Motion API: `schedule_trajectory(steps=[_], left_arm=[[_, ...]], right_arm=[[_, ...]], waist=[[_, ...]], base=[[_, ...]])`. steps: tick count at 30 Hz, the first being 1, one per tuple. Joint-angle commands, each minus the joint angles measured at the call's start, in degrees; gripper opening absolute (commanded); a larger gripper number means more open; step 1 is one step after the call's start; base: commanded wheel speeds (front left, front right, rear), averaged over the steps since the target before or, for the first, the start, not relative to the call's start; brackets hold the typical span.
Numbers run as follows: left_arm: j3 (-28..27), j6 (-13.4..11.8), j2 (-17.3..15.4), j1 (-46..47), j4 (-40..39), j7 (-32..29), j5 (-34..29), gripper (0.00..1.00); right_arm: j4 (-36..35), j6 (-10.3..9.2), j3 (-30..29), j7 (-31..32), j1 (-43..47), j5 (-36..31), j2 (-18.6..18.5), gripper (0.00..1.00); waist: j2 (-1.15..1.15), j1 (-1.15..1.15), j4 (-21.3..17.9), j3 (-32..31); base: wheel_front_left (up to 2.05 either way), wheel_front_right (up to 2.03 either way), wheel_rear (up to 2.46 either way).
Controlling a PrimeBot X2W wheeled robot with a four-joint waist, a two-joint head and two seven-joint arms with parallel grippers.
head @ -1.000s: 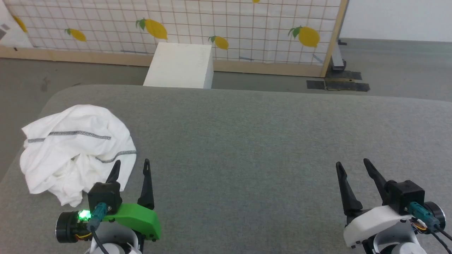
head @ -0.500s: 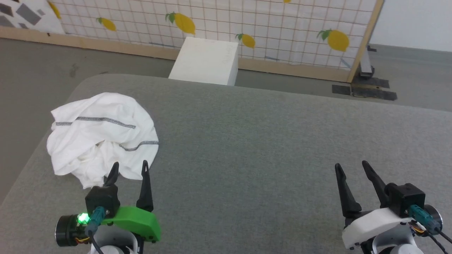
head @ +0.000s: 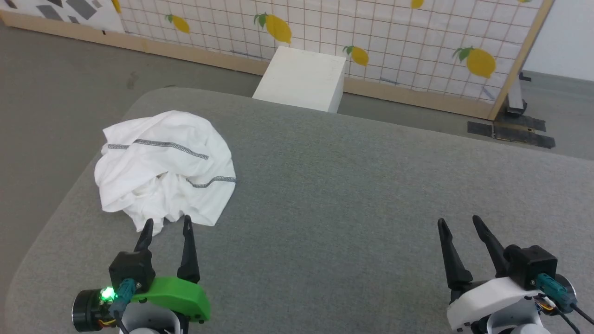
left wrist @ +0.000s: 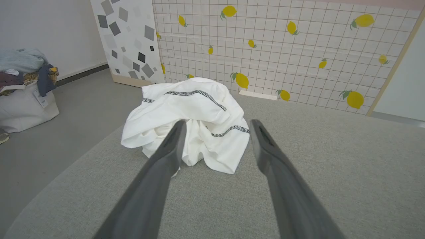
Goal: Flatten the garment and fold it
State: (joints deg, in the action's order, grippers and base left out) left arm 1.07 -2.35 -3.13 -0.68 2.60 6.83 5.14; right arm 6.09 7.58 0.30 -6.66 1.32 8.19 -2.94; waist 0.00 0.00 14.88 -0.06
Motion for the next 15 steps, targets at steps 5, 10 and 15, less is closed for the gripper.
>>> schedule_trajectory(steps=[5,10,15], left_arm=[[0.1,-0.5,0.1,-1.1,0.3,1.1,0.4,1.0],[0.3,-0.7,0.1,-1.3,0.5,1.7,0.6,1.0],[0.4,-0.9,0.2,-1.4,0.7,2.3,0.8,1.0]], right_arm=[[0.8,-0.05,0.2,-1.2,1.3,1.3,0.0,1.0],[1.3,-0.05,0.3,-1.8,1.6,1.8,0.0,1.0],[1.9,-0.05,0.4,-2.4,1.9,2.4,0.0,1.0]], waist=[[0.0,0.0,1.9,-0.2],[0.0,0.0,3.1,-0.3],[0.0,0.0,4.3,-0.4]], base=[[0.0,0.0,0.0],[0.0,0.0,0.0],[0.0,0.0,0.0]])
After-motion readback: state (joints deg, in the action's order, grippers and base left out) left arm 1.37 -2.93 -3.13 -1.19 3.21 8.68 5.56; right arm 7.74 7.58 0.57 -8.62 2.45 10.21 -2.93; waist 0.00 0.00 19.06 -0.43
